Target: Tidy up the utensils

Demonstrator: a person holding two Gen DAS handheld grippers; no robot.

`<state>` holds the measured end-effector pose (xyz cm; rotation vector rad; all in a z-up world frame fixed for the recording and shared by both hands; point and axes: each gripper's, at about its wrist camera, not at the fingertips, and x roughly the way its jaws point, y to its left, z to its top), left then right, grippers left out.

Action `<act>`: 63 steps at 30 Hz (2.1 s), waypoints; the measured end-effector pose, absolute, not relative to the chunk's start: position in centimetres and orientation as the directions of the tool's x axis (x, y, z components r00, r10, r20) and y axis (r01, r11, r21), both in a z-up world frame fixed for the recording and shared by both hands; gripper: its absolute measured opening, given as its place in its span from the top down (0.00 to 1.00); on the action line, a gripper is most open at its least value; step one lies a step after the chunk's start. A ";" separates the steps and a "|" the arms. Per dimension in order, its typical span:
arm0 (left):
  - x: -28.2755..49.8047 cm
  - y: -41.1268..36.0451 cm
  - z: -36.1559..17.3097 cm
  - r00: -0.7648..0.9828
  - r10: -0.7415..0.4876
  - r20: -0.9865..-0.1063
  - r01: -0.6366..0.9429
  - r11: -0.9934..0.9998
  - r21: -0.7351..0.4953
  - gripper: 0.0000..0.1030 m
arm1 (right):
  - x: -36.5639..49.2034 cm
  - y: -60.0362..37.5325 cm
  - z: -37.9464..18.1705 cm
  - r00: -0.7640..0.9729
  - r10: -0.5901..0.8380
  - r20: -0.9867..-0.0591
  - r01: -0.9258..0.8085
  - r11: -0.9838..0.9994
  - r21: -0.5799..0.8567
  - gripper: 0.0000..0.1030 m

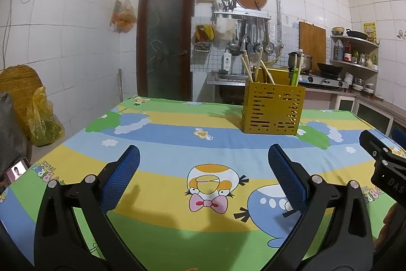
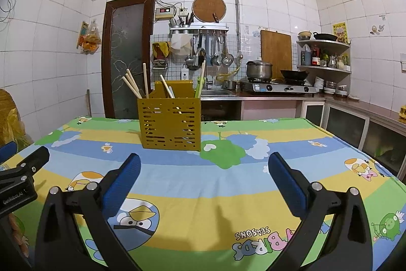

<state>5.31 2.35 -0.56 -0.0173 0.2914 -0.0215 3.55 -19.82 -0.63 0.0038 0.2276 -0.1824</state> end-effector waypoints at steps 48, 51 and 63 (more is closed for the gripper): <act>5.1 2.3 -0.1 0.963 -0.026 -0.268 0.023 1.000 -0.012 0.05 | 3.3 -19.9 -0.4 0.959 -0.182 -0.216 0.181 0.983 -0.023 0.05; 5.0 2.3 -0.1 0.963 -0.026 -0.269 0.023 1.000 -0.012 0.05 | 3.2 -20.0 -0.2 0.959 -0.183 -0.216 0.182 0.983 -0.023 0.05; 5.0 2.3 -0.1 0.963 -0.026 -0.267 0.023 1.000 -0.011 0.05 | 3.2 -20.0 -0.3 0.959 -0.183 -0.215 0.183 0.983 -0.023 0.05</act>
